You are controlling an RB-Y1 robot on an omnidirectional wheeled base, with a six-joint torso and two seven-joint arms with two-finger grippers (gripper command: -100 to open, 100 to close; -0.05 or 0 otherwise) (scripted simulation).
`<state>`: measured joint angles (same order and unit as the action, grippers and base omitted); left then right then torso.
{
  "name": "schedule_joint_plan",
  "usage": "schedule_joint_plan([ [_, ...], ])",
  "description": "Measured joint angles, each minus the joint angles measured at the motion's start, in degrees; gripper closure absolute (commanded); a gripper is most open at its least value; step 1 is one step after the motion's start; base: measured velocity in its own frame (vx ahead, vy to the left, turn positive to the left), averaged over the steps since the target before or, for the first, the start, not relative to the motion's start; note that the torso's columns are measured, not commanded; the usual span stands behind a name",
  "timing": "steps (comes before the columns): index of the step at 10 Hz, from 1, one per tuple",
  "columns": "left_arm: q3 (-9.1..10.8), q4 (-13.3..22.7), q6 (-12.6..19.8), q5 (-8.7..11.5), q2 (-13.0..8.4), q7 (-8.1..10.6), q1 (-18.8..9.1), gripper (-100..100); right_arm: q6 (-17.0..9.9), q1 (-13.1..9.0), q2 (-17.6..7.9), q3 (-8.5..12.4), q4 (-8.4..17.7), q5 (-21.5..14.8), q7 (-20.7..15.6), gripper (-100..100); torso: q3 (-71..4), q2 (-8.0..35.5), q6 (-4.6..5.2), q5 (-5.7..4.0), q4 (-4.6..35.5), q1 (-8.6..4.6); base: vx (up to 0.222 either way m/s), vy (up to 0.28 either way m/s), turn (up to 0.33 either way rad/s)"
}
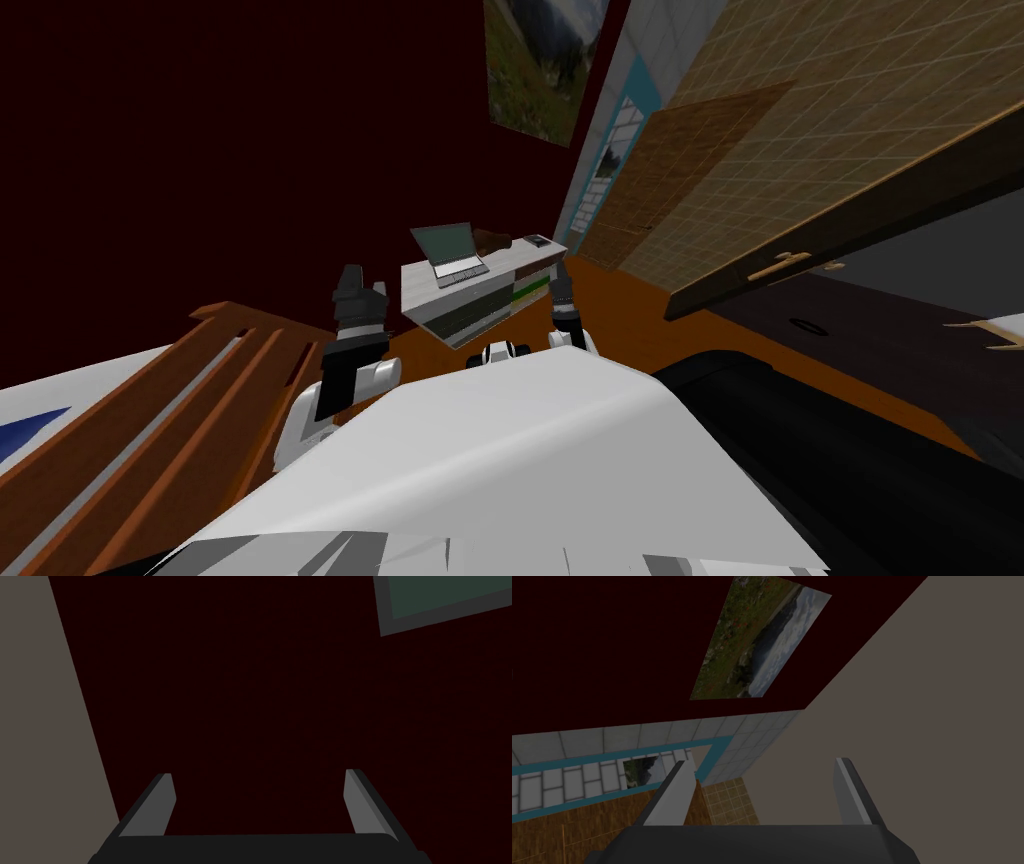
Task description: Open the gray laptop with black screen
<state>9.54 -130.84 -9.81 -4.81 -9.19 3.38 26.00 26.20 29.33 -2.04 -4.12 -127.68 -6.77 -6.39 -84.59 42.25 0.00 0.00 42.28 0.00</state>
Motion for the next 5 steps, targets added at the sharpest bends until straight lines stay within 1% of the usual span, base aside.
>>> schedule_joint_plan([
  [1, 1.16, 0.02, 1.61, -0.2, -0.45, -0.01, -0.36, -100, 0.0, 0.0, 0.0, 0.0, 0.0, 0.0, 0.0, 0, 0.01, 0.02, 0.0, 0.01, 0.0, 0.03, 0.056, 0.01, -0.208],
  [2, 1.78, 0.48, 3.24, -0.85, -0.24, -0.45, -1.23, -100, 0.0, 0.0, 0.0, 0.0, 0.0, 0.0, 0.0, 0, 0.02, 0.04, 0.01, 0.0, 0.01, -0.02, 0.059, 0.007, -0.222],
  [3, 2.88, 0.78, 5.09, -1.2, -0.52, -0.71, -2.08, -100, 0.0, 0.0, 0.0, 0.0, 0.0, 0.0, 0.0, 0, 0.02, 0.04, 0.0, -0.01, 0.01, -0.02, 0.063, 0.014, -0.198],
  [4, 3.98, 1.42, 6.38, -1.59, -0.54, -0.91, -2.47, -100, 0.0, 0.0, 0.0, 0.0, 0.0, 0.0, 0.0, 0, 0.02, 0.03, -0.01, 0.0, 0.01, 0.0, 0.046, 0.015, -0.05],
  [5, 4.66, 1.48, 7.45, -1.65, -0.83, -0.92, -2.91, -100, 0.0, 0.01, 0.0, 0.01, 0.0, 0.0, 0.0, 0, 0.05, 0.08, -0.03, 0.0, 0.02, 0.01, 0.044, 0.012, -0.119],
])
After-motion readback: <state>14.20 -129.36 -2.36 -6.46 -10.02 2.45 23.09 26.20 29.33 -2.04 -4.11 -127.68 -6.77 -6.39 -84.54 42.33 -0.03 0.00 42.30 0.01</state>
